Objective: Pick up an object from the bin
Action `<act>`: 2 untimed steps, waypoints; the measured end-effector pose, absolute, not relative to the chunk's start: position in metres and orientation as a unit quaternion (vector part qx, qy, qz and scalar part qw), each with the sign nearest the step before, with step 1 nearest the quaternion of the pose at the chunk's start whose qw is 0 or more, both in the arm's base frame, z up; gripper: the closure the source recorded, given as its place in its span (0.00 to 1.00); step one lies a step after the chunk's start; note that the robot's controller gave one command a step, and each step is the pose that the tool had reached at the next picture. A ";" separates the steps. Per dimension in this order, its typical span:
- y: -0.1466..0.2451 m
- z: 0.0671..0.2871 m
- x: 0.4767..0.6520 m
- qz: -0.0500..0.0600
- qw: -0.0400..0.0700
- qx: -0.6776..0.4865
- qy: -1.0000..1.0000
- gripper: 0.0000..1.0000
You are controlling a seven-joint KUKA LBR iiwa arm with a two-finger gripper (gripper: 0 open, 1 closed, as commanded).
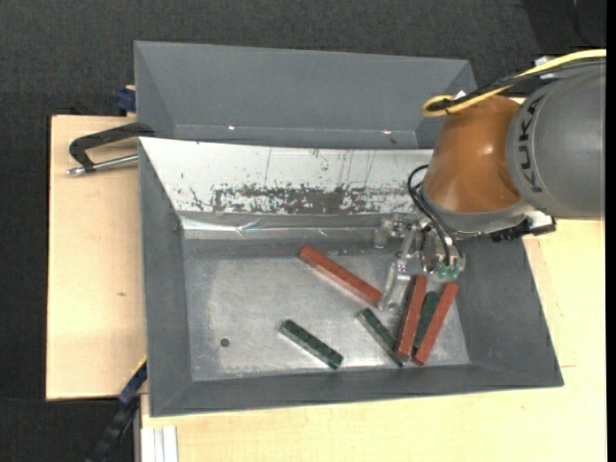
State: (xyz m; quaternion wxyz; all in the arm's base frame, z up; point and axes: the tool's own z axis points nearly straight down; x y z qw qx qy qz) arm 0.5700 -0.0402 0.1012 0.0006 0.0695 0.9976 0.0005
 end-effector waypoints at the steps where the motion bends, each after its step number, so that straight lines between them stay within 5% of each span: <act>1: -0.038 0.071 0.568 0.001 0.000 0.177 0.984 1.00; 2: -0.038 0.071 0.568 0.000 0.000 0.176 0.984 0.00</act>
Offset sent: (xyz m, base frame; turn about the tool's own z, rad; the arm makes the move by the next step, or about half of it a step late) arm 0.0000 0.0000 0.0000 0.0000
